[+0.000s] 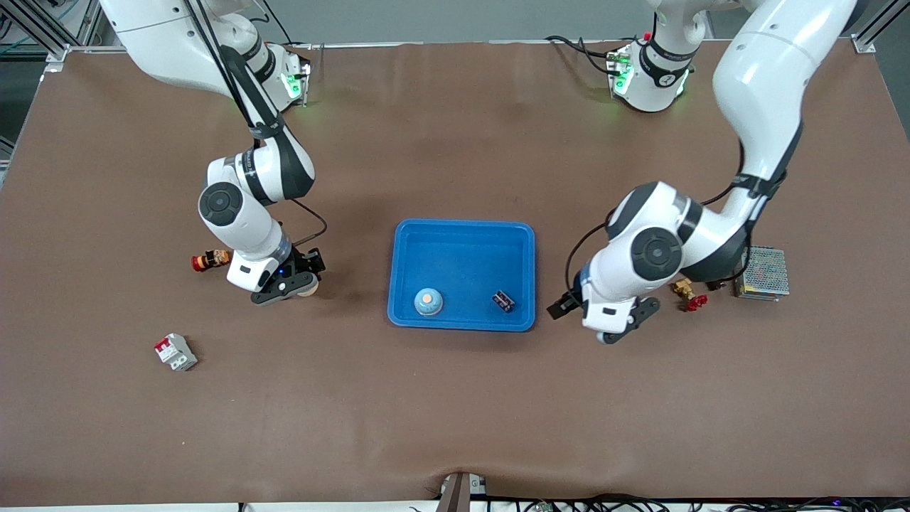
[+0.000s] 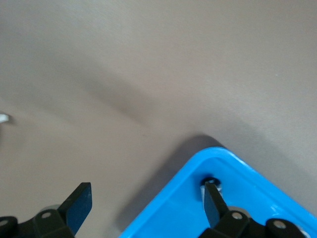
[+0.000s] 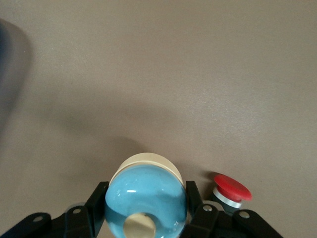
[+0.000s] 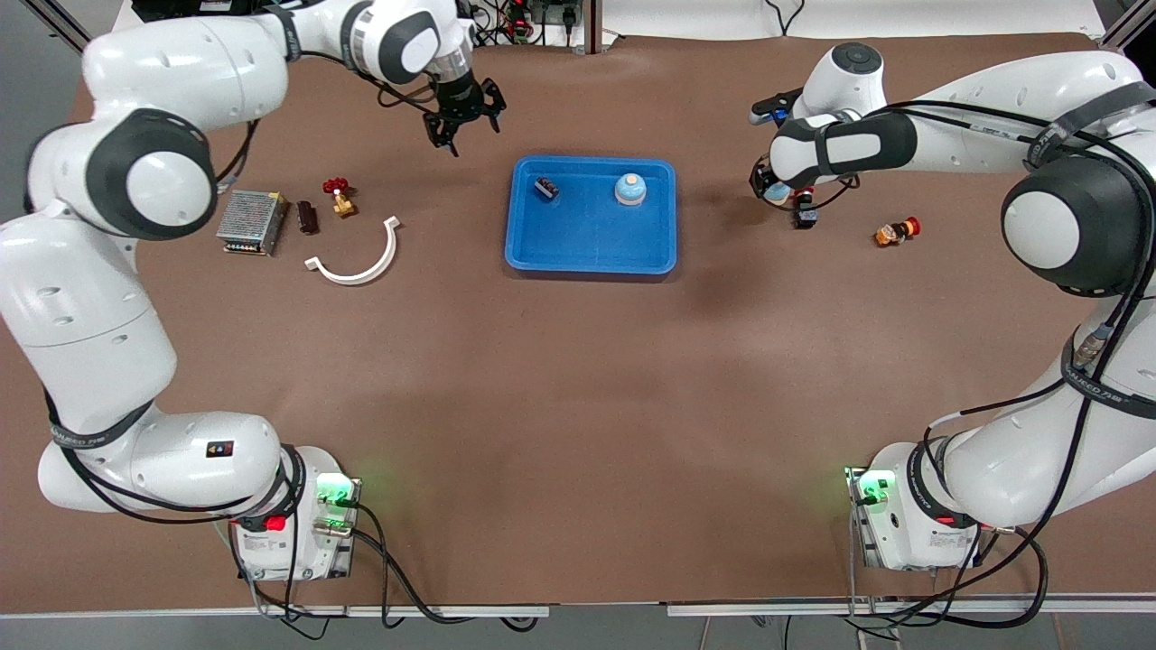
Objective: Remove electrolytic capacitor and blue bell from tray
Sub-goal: 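Lower the bell by the red button while the left gripper reaches the capacitor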
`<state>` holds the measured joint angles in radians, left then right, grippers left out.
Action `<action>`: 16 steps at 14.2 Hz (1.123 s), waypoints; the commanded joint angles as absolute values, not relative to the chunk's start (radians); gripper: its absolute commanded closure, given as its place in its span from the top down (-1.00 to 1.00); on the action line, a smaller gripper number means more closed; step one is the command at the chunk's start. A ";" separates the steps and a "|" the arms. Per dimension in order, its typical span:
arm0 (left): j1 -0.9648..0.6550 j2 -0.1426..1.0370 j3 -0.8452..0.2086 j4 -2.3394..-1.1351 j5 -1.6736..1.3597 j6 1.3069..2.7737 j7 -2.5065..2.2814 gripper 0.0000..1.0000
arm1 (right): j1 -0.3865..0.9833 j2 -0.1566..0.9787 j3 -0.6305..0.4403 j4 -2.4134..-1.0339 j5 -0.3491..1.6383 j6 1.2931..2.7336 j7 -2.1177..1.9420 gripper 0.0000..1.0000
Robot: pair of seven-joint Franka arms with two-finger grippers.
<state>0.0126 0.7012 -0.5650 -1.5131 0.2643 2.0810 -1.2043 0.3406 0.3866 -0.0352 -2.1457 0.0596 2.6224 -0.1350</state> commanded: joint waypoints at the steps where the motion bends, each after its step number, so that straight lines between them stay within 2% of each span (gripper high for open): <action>1: -0.101 0.747 -0.480 -1.424 0.259 2.078 -1.264 1.00 | 0.331 0.402 -0.025 -2.163 0.058 2.671 -0.146 -0.20; 3: -0.143 0.758 -0.450 -1.420 0.258 2.123 -1.304 1.00 | 0.333 0.420 -0.025 -2.163 0.058 2.694 -0.146 -0.20; 12: -0.207 0.825 -0.428 -1.393 0.261 2.232 -1.414 1.00 | 0.336 0.489 -0.025 -2.161 0.058 2.776 -0.147 -0.20; 16: -0.288 0.839 -0.345 -1.390 0.259 2.247 -1.434 0.83 | 0.334 0.494 -0.025 -2.161 0.058 2.780 -0.149 -0.17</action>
